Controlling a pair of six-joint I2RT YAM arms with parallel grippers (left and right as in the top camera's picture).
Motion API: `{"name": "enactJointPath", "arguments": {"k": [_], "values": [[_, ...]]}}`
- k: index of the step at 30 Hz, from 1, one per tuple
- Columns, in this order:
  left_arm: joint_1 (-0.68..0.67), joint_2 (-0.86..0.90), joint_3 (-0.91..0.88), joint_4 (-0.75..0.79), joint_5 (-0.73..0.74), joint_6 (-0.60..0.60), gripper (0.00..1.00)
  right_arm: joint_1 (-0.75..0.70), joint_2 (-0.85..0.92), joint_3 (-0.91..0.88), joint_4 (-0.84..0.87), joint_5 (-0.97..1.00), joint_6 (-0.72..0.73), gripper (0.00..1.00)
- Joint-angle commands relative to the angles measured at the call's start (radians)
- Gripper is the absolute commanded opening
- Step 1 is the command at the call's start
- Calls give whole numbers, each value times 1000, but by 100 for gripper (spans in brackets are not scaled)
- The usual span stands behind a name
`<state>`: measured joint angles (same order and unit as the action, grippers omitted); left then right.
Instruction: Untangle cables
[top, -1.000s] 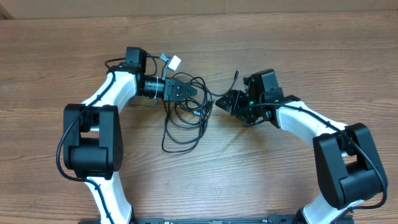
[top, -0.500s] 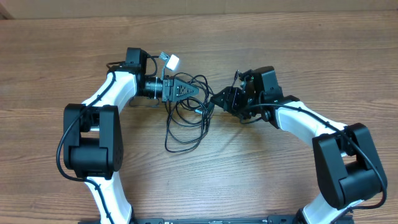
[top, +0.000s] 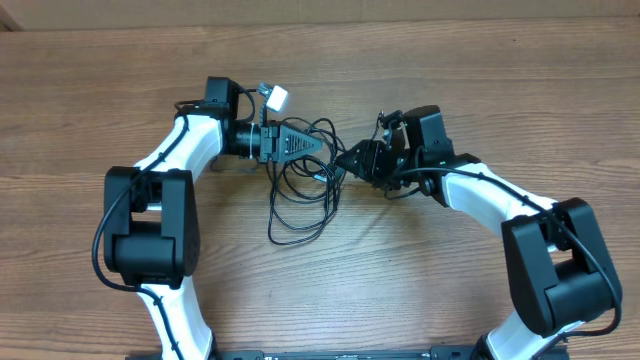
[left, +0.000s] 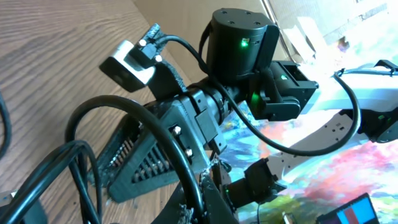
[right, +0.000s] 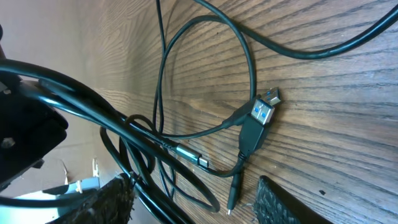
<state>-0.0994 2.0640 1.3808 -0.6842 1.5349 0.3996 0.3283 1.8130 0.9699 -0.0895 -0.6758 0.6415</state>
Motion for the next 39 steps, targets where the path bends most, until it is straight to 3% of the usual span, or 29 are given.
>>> {"name": "enactJointPath", "arguments": {"k": [1,12,25,34,39], "values": [[-21,-8,-4,0,48,11,4,34,-16,5,10,23,-15,61],[-26,-53,-3,-11,48,-75,4,69,-16,5,3,256,41,60],[-26,-348,-3,3,47,-165,4,70,-16,5,10,309,70,61],[-26,-477,-3,158,47,-378,4,70,-16,5,1,347,95,61],[-23,-497,-3,355,47,-590,4,69,-16,5,-48,414,96,61]]}}
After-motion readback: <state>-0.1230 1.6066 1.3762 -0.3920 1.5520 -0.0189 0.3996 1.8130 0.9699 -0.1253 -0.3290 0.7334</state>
